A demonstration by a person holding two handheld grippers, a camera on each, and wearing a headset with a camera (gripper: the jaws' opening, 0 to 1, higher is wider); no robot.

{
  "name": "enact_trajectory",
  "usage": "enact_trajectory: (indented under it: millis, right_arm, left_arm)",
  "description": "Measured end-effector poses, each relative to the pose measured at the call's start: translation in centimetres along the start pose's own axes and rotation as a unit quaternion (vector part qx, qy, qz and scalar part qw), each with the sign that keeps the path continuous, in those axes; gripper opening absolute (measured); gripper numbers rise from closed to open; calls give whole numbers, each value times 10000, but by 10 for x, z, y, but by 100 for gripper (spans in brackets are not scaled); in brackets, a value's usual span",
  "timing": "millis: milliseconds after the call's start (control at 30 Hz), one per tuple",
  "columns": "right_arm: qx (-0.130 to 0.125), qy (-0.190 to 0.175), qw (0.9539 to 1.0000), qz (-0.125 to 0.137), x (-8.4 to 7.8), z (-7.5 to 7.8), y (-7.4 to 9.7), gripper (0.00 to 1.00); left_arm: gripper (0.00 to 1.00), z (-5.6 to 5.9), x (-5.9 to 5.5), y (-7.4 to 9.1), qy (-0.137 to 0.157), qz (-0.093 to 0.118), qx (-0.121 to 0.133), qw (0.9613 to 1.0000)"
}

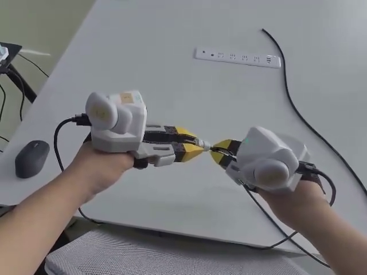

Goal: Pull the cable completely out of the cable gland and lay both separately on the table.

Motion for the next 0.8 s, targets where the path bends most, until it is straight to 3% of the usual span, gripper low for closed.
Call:
enact_trajectory:
  millis: [500,800]
  right_arm:
    - [-123,-471,9981,-374,-41,7,4,0]
    - [-177,-558,9976,-365,-45,11,8,0]
  left_arm:
    - [15,-1,0,5,79,78,60,9999]
    - [15,0,-4,6,92,23,96,9999]
Point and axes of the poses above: the centre of the closed fingertips' face, and the gripper's own axes: y roughly backward along the fingers, z roughly to its right, x roughly out of its top, the point moved 5 cm from there along y, roughly backward along the fingers, and after that the axes turned 7 degrees about x, right-handed, at the moved point
